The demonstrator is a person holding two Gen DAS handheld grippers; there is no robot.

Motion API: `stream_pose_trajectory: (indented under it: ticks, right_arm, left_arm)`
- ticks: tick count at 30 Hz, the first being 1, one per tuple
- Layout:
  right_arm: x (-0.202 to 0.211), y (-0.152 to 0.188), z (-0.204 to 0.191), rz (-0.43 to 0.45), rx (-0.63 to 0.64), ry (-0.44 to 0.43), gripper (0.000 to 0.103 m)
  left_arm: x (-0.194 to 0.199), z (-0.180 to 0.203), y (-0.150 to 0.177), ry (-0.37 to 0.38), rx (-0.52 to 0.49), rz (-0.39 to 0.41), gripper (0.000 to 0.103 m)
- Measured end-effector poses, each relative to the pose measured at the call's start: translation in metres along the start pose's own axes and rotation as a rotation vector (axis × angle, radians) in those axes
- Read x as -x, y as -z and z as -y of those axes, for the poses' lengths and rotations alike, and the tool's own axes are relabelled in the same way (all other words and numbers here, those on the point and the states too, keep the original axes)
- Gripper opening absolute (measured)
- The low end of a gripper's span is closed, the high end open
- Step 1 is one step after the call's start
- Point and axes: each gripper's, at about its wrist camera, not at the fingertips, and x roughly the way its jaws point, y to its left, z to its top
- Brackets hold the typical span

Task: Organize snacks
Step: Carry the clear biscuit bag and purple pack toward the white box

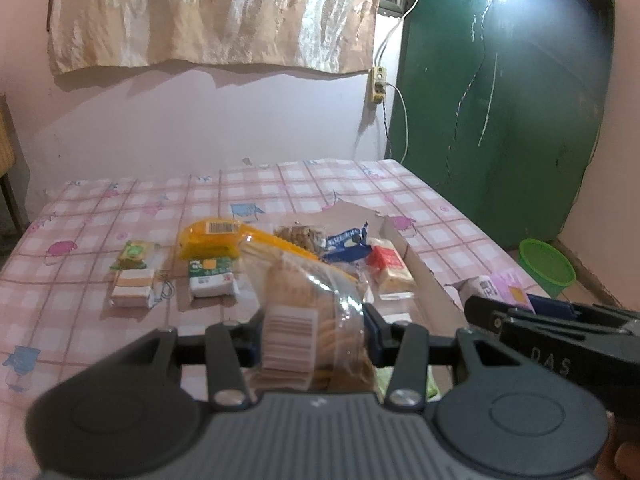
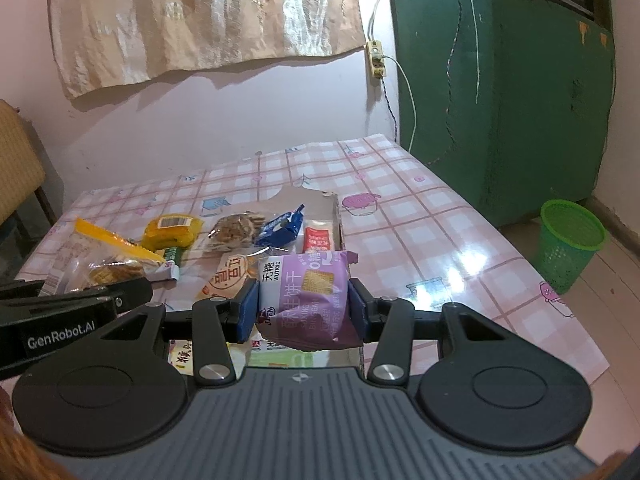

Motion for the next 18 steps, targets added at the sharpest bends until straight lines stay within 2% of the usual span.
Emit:
stream_pose_trajectory:
  ticks: [18]
  right_arm:
    - [-0.031, 0.003, 0.003, -0.049, 0.008, 0.005, 0.058]
  left_arm:
    - [-0.025, 0.002, 0.004, 0.009, 0.007, -0.047, 0.045]
